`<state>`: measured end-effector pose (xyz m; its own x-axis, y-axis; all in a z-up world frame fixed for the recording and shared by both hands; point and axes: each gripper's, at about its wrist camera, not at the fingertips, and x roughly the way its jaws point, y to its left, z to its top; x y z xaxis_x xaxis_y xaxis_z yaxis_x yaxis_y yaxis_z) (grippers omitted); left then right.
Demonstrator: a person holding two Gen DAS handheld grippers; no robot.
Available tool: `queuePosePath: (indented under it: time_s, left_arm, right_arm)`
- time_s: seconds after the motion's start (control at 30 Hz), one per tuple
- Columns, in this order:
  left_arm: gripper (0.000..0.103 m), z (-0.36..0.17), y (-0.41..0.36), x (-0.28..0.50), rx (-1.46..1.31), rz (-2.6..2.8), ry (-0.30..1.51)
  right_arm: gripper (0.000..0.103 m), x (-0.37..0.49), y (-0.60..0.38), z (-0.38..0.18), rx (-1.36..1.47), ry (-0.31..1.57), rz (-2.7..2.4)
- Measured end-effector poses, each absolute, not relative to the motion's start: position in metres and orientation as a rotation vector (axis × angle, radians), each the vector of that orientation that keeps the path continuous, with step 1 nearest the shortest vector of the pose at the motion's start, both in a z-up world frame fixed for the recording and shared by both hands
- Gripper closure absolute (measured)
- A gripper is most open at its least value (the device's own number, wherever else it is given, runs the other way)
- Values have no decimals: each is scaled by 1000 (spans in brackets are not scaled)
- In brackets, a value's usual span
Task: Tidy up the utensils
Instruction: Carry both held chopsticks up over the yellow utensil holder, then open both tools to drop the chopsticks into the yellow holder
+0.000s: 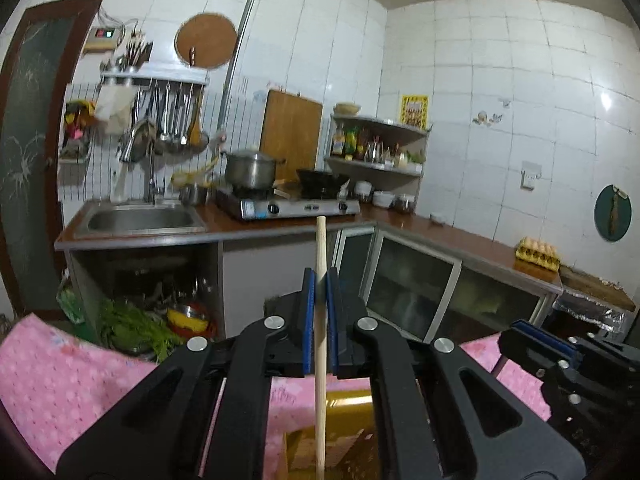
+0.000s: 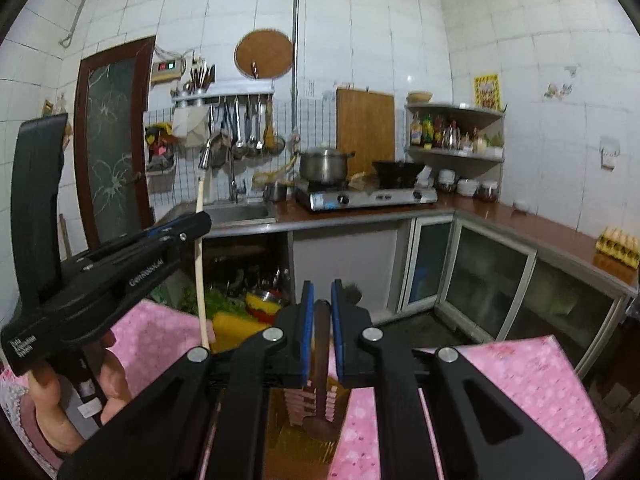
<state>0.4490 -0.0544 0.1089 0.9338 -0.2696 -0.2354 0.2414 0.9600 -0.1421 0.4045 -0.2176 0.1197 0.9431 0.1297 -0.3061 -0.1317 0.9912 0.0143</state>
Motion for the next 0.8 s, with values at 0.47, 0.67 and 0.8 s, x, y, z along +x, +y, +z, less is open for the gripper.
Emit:
queuePosePath:
  time_s: [0.47, 0.67, 0.8]
  left_arm:
    - [84, 62, -39, 447, -84, -243, 378]
    - [36, 77, -21, 414, -100, -202, 371]
    - [31, 84, -8, 384, -75, -169, 383]
  right_arm:
    - [93, 414, -217, 66, 6, 394, 142]
    - [61, 397, -228, 74, 42, 391, 109]
    - [54, 379, -234, 87, 50, 372, 89]
